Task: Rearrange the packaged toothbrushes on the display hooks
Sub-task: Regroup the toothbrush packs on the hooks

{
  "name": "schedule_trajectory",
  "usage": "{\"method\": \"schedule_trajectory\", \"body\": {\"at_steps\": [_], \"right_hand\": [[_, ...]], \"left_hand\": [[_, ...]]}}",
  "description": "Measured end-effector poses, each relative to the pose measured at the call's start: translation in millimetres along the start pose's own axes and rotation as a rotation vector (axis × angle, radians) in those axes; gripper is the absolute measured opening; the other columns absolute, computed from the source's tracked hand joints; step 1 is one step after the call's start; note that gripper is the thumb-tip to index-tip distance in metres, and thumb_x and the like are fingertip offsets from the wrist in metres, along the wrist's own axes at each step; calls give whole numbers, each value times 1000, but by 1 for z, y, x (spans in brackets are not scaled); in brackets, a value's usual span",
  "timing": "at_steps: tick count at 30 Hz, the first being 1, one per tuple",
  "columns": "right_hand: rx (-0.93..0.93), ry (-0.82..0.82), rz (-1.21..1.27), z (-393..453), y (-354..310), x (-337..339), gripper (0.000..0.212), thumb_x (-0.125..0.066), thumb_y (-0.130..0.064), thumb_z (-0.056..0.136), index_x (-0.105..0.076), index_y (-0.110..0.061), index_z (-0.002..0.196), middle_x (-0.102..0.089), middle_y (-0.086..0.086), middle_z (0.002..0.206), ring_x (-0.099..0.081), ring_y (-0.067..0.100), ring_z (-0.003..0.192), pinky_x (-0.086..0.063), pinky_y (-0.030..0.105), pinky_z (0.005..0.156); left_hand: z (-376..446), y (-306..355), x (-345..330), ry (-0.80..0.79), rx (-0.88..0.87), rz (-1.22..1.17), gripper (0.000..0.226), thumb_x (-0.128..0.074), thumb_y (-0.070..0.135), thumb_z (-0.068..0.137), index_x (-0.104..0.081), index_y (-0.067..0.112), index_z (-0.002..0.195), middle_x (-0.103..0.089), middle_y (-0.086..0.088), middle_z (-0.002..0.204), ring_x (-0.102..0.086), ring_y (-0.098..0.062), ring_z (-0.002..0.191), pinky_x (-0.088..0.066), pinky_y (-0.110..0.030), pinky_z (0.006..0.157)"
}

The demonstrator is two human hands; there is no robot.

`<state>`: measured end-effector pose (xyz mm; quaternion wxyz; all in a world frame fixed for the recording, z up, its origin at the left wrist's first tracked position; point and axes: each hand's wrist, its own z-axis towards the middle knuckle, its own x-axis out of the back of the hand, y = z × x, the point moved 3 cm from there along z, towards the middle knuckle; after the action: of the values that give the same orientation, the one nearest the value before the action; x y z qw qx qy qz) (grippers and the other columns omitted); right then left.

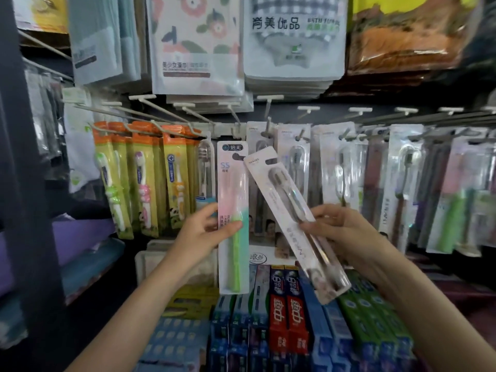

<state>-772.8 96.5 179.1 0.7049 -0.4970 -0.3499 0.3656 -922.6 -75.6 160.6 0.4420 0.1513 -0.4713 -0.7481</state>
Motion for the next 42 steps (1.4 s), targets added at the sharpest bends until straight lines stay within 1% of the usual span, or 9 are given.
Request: {"method": "schedule_trajectory", "body": {"at_steps": [3,7,14,20,23,29,35,39,42], "right_hand": [[16,2,-57,0,4,1,18,-75,-18,67,-60,-11,75,-72,12,86,-67,24,72,-51,30,62],[66,30,-119,1,2,10,10,-68,-5,77,-60,-9,82,-73,9,86,-69,29,83,-54,42,77],[257,333,-524,-3,7,32,9,-61,-9,83,-56,-17,83,-66,13,78,-63,32,72,-52,44,66],[324,438,-483,-10,7,48,6,-58,-13,85,-56,-16,81,-63,12,72,-57,17,57,-42,22,44],[391,467,-539,-15,-2,58,12,-58,-30,83,-57,-18,83,-62,12,68,-57,27,58,-43,33,49],[445,467,-683,-9,-34,72,3,-56,-16,88,-55,-18,87,-65,17,80,-59,28,67,-45,31,54],[324,459,-377,7,-24,78,10,-55,-19,90,-56,-22,81,-65,12,80,-60,27,66,-50,33,55],[297,458,-427,5,-5,82,10,-57,-29,90,-56,-21,84,-64,-2,77,-59,12,67,-43,10,49],[356,511,-500,-11,2,95,13,-59,-31,88,-56,-22,97,-60,-5,93,-57,7,84,-43,10,66]], "left_hand": [[-2,1,-4,-12,53,-52,30,-66,38,67,-62,39,97,-72,8,92,-65,-11,93,-51,-31,81],[-5,5,-5,-34,90,-77,32,-64,42,66,-63,39,98,-72,9,95,-65,-13,96,-50,-36,87],[-14,-7,-8,3,165,-22,13,-64,23,82,-65,33,91,-71,15,83,-64,-3,86,-47,-22,73],[-10,9,-32,-105,71,66,24,-64,22,83,-63,28,106,-71,12,96,-65,-1,91,-49,-21,81],[-4,18,-45,-117,25,58,24,-65,22,82,-64,26,106,-71,9,98,-65,-5,92,-50,-24,84],[1,23,-63,-108,7,15,21,-65,23,80,-64,29,100,-71,6,97,-66,-7,91,-50,-28,86],[2,26,-74,-87,-35,-8,22,-65,20,80,-64,27,101,-71,8,93,-66,-4,87,-51,-20,79],[4,31,-81,-86,-70,-46,19,-65,23,78,-64,29,96,-72,11,89,-66,-1,84,-49,-13,70],[5,41,-99,-151,-119,-78,26,-64,31,70,-65,29,97,-71,15,92,-66,-2,87,-50,-14,73]]}}
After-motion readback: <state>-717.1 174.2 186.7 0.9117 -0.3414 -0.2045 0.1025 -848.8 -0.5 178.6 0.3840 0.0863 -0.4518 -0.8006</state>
